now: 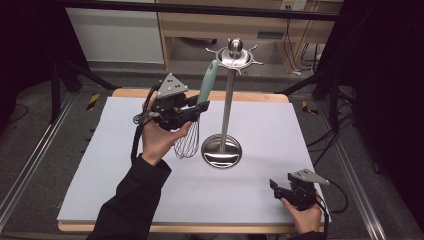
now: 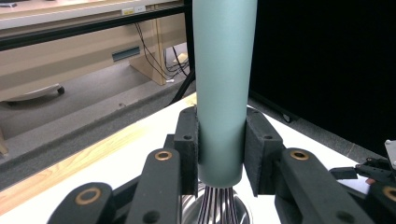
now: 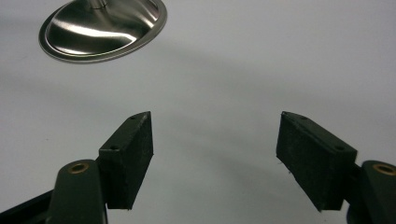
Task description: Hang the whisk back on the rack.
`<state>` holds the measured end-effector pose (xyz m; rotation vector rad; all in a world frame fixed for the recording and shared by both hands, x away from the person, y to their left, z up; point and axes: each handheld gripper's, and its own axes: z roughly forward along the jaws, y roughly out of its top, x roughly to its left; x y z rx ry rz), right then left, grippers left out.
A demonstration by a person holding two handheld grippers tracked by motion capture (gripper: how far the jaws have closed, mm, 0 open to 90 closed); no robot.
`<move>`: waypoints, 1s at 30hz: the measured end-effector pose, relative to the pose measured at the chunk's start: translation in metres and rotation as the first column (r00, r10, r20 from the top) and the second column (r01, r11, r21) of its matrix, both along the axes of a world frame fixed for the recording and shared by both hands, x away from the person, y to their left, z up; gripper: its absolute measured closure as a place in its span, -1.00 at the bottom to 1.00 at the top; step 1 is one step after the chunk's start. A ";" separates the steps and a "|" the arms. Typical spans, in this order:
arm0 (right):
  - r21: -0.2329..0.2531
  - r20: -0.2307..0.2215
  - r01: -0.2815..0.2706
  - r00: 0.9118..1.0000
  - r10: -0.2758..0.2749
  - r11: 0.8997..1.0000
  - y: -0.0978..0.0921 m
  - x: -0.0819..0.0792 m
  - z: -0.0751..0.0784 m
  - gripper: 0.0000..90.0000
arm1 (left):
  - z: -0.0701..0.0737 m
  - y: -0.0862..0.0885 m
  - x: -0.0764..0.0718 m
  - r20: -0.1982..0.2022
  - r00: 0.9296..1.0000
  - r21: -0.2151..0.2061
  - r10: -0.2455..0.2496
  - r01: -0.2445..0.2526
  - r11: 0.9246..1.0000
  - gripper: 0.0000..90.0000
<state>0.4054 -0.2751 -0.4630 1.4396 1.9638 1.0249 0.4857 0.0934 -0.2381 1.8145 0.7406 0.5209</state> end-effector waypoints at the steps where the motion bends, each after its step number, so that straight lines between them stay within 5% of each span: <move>1: 0.002 -0.001 0.002 1.000 -0.002 1.000 0.000 0.000 0.000 -0.39 | 0.000 -0.001 0.001 0.002 1.000 0.001 -0.002 0.002 1.000 0.53; 17: -0.007 -0.004 -0.003 1.000 0.003 1.000 0.001 0.001 -0.001 -0.39 | -0.005 -0.012 0.010 0.003 1.000 -0.011 -0.004 0.004 1.000 0.53; 27: -0.010 -0.009 -0.006 1.000 0.006 1.000 0.001 0.001 -0.002 -0.39 | -0.013 -0.016 0.016 0.037 0.999 -0.025 -0.001 0.002 1.000 0.52; 28: -0.010 -0.009 -0.006 1.000 0.006 1.000 0.001 0.001 -0.002 -0.39 | -0.006 -0.005 0.029 0.202 0.978 0.154 -0.060 0.029 0.988 0.52; 29: -0.010 -0.009 -0.006 1.000 0.006 1.000 0.001 0.001 -0.002 -0.40 | -0.006 -0.005 0.032 0.217 0.972 0.173 -0.092 0.054 0.983 0.52; 30: -0.009 -0.009 -0.006 1.000 0.006 1.000 0.001 0.001 -0.002 -0.40 | -0.014 -0.017 0.019 0.056 0.998 -0.031 -0.005 0.007 0.999 0.52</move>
